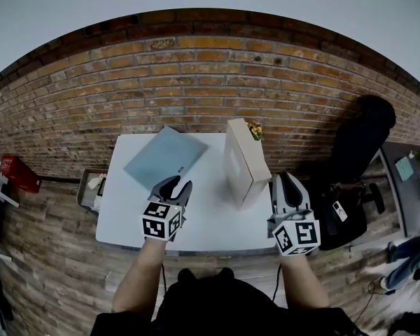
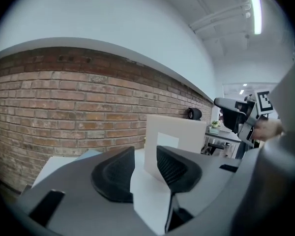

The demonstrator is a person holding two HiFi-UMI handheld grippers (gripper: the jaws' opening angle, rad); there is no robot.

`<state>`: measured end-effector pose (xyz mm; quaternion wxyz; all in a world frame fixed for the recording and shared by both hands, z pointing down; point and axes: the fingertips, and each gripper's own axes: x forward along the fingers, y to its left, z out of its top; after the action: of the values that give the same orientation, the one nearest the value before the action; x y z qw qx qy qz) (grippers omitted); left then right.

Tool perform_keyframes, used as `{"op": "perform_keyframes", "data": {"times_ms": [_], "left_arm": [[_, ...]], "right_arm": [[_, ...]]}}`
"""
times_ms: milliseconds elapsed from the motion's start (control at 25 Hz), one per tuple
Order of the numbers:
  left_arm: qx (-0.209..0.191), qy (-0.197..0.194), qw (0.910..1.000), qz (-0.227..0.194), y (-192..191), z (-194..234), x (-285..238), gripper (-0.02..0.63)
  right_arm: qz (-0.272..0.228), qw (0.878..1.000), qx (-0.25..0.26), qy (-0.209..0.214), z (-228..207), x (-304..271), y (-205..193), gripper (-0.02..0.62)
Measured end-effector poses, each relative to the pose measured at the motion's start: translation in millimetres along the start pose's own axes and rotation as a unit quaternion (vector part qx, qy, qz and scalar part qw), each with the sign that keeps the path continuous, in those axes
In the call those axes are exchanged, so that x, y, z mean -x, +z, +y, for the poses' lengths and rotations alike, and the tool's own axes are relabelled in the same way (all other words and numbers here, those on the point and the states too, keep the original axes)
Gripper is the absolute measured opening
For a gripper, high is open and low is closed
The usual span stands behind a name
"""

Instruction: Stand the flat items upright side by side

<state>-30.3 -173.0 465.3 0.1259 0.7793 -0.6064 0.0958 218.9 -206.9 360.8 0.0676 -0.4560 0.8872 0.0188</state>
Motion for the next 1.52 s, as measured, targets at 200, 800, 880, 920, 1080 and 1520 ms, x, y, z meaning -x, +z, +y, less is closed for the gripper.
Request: {"op": "perform_keyframes", "data": {"times_ms": [200,800,880,920,1080,1520], "left_arm": [[0.005,0.040,0.9992,-0.007,1.3,9.9,16.8,0.114],[-0.010,0.045,0.9989,-0.013,-5.7,117.5,66.6,0.031],[-0.014,0.028,0.9995,-0.003,-11.6,147.6,76.5,0.031],[-0.015,0.020,0.9997,0.003,-15.4,162.8,82.1,0.032],[-0.013,-0.007,0.9996,0.023,-32.2,219.9,101.5,0.032],[0.021,-0.062,0.9954,0.070,-68.1,282.5,93.5,0.180]], "right_arm": [[-0.020,0.997,-0.014,0.069,29.4,-2.3,15.2,0.035],[0.071,0.990,-0.063,0.107,168.7,-71.3,-43.4,0.018],[0.086,0.988,-0.092,0.092,195.2,-90.8,-55.8,0.031],[0.093,0.987,-0.101,0.086,209.8,-100.2,-62.6,0.041],[0.126,0.982,-0.126,0.065,264.3,-134.5,-92.1,0.059],[0.238,0.953,-0.187,0.015,300.0,-163.0,-171.5,0.226]]}}
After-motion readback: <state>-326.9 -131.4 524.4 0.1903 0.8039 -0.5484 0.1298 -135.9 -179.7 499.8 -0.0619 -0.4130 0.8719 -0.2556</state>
